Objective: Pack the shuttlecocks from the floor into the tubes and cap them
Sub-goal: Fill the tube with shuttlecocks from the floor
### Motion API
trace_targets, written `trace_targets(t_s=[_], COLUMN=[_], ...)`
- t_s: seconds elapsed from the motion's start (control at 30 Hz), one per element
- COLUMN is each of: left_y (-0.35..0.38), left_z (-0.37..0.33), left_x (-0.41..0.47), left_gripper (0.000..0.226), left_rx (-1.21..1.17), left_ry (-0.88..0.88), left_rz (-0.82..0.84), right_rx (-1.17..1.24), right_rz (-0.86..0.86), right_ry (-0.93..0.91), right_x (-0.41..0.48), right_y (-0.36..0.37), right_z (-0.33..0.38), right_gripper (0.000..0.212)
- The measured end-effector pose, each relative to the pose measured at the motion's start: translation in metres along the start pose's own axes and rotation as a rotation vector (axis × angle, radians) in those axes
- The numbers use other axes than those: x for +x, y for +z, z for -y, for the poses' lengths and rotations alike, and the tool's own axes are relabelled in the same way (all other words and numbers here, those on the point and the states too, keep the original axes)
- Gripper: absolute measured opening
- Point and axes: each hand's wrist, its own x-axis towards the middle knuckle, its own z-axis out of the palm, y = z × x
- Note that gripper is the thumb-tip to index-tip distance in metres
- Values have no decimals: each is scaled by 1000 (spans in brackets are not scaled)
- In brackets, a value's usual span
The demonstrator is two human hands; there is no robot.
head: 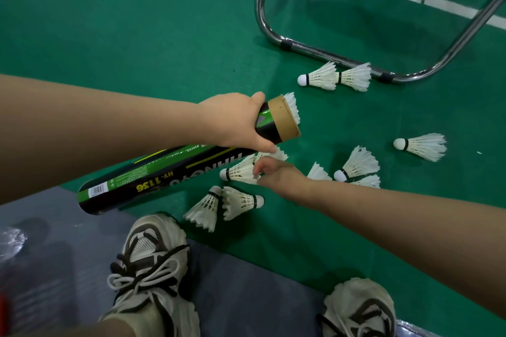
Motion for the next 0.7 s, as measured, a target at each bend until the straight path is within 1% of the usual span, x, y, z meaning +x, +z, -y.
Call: trace_targets(t_s=[0.07,0.13,0.2,0.23,0.27,0.33,0.37,0.43,0.5,0.7], left_y=[-1,0,1,1,1,1,0,-1,-2,2], left_z=[2,3,3,4,4,6,7,8,8,2], left_x=[1,0,-1,-1,-1,-2,-2,-2,0,1], left_gripper=[67,68,68,68,67,66,67,67,68,68], left_rx=[-6,-10,-6,-3,-2,-5,-5,-4,0,23], left_ry=[-2,-7,-14,-14,-12,-12,-14,-23,-25,-9], left_rz=[-5,-2,3,3,2,-3,-5,-5,-3,10], right_rx=[28,-38,-75,-32,63,275,341,438,498,560], right_rz=[56,158,197,172,109,-85,-171,-288,-361,-465], right_ry=[2,22,48,50,47,36,36,11,-22,-35], right_x=[-1,0,0,0,0,0,0,-1,-3,-10], right_y=[2,2,4,5,5,0,-5,-16,-24,-38], right_z=[3,7,8,8,6,2,0,-6,-12,-25], right_gripper=[21,32,39,37,33,17,12,17,23,27])
